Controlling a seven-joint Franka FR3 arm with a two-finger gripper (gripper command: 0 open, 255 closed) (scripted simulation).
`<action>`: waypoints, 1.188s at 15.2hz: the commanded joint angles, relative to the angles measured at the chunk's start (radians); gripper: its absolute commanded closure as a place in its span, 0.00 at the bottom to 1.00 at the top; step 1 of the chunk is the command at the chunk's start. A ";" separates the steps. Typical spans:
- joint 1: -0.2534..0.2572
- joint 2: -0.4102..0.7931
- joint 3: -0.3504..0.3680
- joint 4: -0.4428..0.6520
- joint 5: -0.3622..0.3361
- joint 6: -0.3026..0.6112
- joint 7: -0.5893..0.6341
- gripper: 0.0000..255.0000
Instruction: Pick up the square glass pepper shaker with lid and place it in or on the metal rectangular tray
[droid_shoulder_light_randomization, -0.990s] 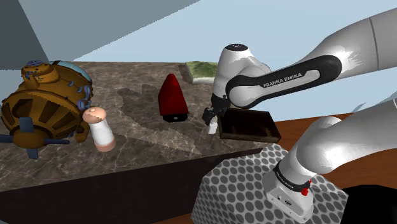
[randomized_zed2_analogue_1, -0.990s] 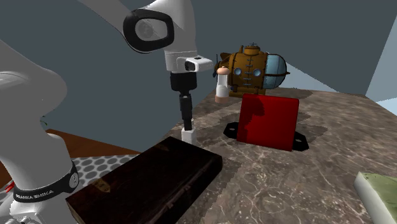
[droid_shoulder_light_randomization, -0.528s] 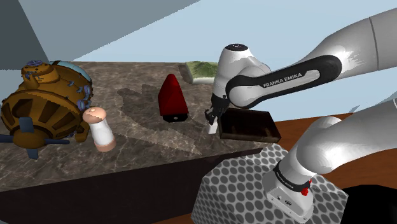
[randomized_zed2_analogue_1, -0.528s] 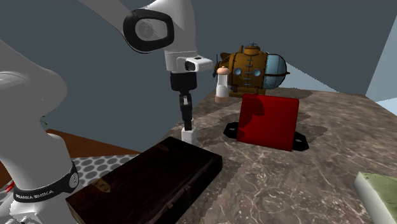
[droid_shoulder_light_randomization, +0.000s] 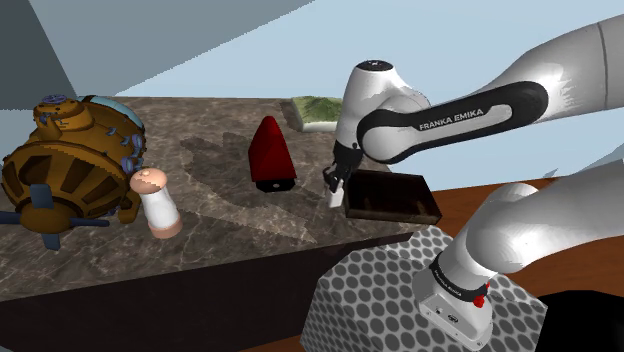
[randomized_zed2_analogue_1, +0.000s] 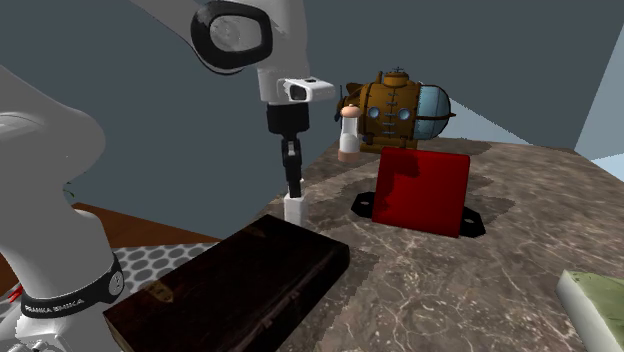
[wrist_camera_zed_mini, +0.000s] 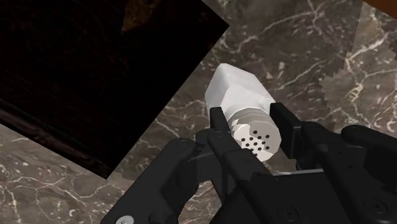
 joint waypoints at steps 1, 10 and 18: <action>0.001 -0.013 -0.004 0.017 0.000 -0.031 -0.002 1.00; 0.003 -0.074 -0.024 0.099 -0.003 -0.174 -0.012 1.00; 0.001 -0.106 -0.039 0.186 -0.009 -0.292 -0.019 1.00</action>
